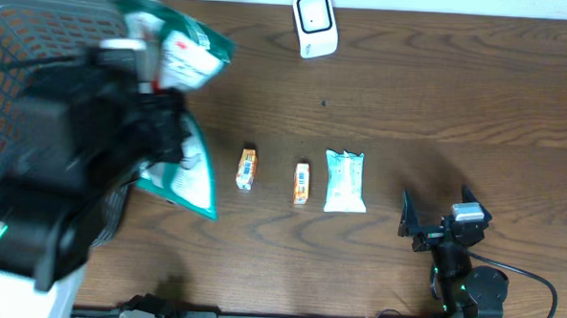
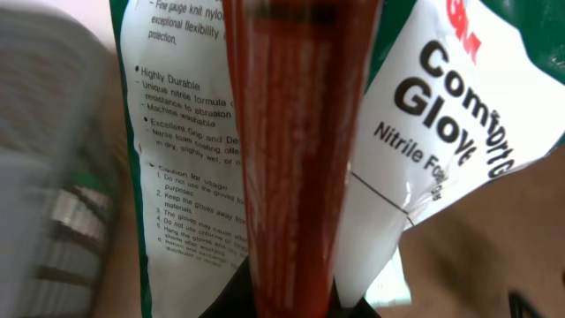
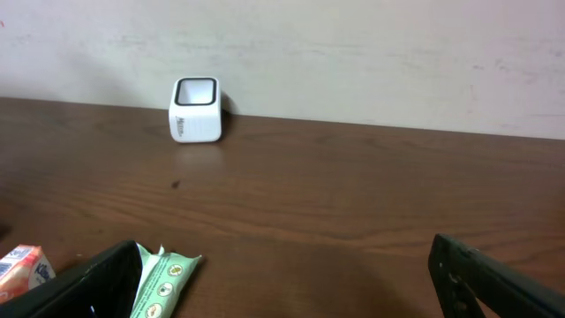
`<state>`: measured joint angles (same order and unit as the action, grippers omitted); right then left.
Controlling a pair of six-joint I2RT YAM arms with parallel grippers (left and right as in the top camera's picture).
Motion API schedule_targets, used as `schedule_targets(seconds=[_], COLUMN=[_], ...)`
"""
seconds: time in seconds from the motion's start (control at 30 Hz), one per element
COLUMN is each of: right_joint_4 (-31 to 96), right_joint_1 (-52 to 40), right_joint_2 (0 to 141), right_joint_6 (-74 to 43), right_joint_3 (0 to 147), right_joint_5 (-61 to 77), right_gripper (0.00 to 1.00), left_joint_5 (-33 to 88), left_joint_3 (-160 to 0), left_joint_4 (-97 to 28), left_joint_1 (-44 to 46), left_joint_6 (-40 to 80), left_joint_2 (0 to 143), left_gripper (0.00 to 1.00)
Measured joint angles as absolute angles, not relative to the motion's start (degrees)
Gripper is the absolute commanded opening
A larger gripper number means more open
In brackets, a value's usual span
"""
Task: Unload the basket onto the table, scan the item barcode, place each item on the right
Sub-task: 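Lift the glove pack out of the basket toward the scanner, then lower the glove pack onto the table left of the tissue packs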
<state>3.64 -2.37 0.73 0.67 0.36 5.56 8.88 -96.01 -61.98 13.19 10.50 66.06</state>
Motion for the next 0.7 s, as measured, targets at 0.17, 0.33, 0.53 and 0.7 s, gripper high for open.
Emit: schedule_targets(seconds=[0.17,0.33,0.53,0.7], right_joint_4=[3.64,3.64,3.64,3.64], right_joint_1=[-2.37,-2.37,-2.37,-2.37], right_joint_2=[0.73,0.73,0.73,0.73], right_joint_6=[0.67,0.67,0.67,0.67], right_joint_3=[0.36,0.36,0.36,0.36], right_joint_5=[5.56,5.56,5.56,5.56], right_gripper=[0.99,0.99,0.99,0.99], left_joint_5=[5.39,0.32,-4.49,-5.8], left_joint_3=[-95.22,-95.15,-95.15,-95.13], left_joint_4=[-64.25,-64.42,-65.65,-65.06], left_joint_1=[18.02,18.61,18.61,18.59], left_joint_6=[12.38,14.22,15.03,15.05], left_joint_2=[75.68,84.36,94.85,104.86], left_gripper=[0.07,0.07,0.07,0.07])
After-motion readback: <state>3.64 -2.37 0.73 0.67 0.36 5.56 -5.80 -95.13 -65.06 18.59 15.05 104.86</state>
